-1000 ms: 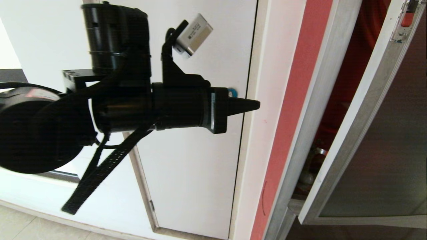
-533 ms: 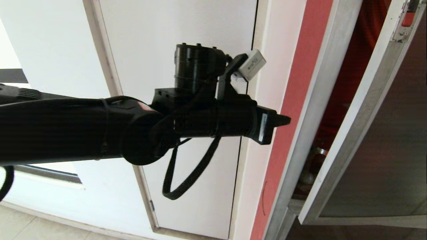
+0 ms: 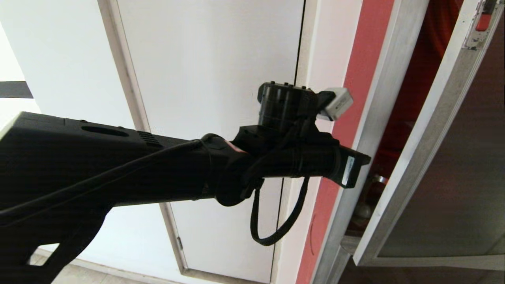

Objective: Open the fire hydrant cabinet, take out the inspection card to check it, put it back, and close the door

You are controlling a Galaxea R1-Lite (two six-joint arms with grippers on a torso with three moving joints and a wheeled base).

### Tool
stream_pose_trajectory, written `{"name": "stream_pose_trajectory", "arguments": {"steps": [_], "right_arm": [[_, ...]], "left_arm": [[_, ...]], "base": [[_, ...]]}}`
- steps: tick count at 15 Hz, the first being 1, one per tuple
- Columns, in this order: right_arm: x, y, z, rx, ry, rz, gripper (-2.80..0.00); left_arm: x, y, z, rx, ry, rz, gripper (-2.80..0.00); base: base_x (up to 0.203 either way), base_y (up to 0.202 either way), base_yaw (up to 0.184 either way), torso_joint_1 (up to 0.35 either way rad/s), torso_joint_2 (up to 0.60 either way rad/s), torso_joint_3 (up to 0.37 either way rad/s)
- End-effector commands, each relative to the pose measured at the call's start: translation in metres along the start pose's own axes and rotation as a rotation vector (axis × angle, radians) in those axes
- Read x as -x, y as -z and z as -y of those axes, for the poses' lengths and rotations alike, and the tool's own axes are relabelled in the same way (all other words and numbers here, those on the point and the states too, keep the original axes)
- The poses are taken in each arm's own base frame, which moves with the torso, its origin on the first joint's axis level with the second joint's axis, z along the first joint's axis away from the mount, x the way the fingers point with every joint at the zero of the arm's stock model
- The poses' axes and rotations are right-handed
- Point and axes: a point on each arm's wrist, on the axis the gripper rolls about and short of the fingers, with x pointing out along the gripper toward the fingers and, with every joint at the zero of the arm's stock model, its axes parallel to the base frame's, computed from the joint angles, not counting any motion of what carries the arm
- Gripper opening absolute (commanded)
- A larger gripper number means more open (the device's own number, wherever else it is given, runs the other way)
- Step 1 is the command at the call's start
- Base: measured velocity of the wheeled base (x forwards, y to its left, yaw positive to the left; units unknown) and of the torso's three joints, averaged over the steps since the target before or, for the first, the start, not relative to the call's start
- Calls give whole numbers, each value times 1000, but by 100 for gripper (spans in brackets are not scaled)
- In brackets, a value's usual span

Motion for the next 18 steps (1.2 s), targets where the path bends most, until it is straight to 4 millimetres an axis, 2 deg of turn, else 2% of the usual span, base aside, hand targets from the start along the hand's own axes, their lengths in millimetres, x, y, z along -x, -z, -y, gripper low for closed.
{"name": "stream_pose_trajectory", "arguments": {"steps": [1,10,18], "right_arm": [[0,0,0,1,-1,0,-280],[0,0,0,1,-1,0,-280],[0,0,0,1,-1,0,-280]], "left_arm": [[-14,12,-3,5,9,-18,-280],[-48,33,-6,-34,-38,-24,-280],[-60,29,12,-50,-37,3,-280]], "base": [[0,0,0,0,0,0],[0,0,0,0,0,0],[0,0,0,0,0,0]]}}
